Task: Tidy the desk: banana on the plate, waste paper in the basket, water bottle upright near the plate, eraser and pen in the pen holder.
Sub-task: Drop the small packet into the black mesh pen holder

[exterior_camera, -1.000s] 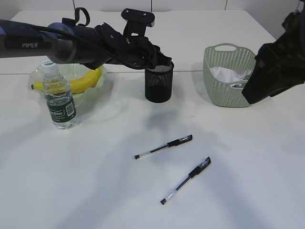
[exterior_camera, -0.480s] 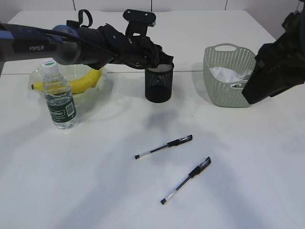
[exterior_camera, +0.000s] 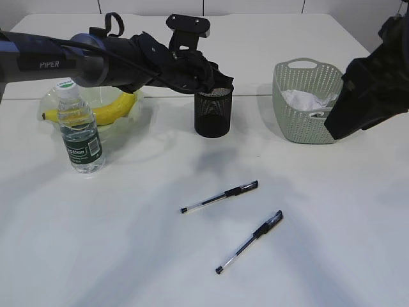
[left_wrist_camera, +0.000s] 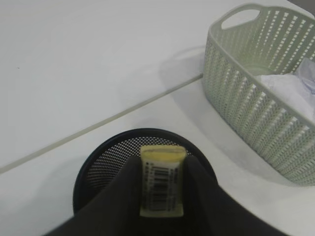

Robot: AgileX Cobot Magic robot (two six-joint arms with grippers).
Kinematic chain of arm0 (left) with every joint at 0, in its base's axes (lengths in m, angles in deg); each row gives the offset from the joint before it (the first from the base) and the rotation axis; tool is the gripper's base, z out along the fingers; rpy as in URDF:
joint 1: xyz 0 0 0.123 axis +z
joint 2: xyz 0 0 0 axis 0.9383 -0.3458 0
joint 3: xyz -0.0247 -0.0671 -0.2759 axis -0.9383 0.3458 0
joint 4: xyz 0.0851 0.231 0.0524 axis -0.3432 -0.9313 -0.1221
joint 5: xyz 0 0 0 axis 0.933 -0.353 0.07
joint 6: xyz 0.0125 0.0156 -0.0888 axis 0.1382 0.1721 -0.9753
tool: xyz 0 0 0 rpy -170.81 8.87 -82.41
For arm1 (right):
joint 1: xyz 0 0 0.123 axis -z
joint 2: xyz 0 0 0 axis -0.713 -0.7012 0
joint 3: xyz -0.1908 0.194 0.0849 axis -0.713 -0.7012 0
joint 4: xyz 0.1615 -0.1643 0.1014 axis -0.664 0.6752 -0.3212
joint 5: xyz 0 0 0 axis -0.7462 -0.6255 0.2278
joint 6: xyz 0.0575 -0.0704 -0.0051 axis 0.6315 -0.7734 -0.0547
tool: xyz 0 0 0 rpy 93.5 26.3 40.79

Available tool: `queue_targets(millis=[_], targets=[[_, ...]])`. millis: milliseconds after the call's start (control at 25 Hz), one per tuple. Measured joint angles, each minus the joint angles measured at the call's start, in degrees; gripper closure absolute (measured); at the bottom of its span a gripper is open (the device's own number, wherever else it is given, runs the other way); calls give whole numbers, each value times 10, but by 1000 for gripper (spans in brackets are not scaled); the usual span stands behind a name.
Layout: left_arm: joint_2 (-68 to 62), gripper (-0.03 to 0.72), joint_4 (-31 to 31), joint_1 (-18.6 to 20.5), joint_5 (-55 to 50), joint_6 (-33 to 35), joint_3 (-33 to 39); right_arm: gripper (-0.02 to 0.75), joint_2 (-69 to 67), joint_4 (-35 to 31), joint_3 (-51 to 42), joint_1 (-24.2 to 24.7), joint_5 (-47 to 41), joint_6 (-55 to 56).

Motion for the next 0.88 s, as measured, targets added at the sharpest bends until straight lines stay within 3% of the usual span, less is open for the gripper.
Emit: queue_targets(millis=[880], targets=[[0,433,0,0,-18,7,0,381,0,0,0,0,0,0]])
